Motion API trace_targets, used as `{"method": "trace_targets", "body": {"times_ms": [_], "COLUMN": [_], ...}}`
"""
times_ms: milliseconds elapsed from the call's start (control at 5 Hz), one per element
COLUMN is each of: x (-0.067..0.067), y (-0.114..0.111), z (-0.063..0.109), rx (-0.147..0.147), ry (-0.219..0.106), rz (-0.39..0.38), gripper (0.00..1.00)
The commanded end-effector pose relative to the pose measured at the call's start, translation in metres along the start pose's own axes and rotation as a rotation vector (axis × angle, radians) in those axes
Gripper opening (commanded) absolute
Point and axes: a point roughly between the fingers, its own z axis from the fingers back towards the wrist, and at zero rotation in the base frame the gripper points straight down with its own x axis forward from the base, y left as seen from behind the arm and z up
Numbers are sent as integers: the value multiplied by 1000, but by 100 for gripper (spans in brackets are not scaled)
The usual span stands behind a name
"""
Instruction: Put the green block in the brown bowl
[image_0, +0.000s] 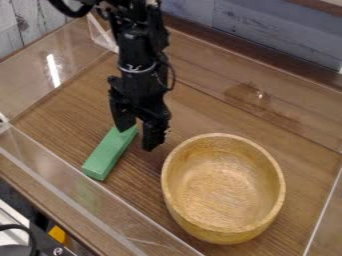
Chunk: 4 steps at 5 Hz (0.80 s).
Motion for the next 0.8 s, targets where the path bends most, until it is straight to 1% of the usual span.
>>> {"method": "trace_targets", "body": {"times_ms": [0, 400, 600], "x": [4, -5, -3], "y": [-1, 11, 31], "z": [13, 3, 3], "rx": [13, 24, 24], "ry": [-34, -22, -16], "rz": [56, 28, 55], "gripper": [100, 100, 100]}}
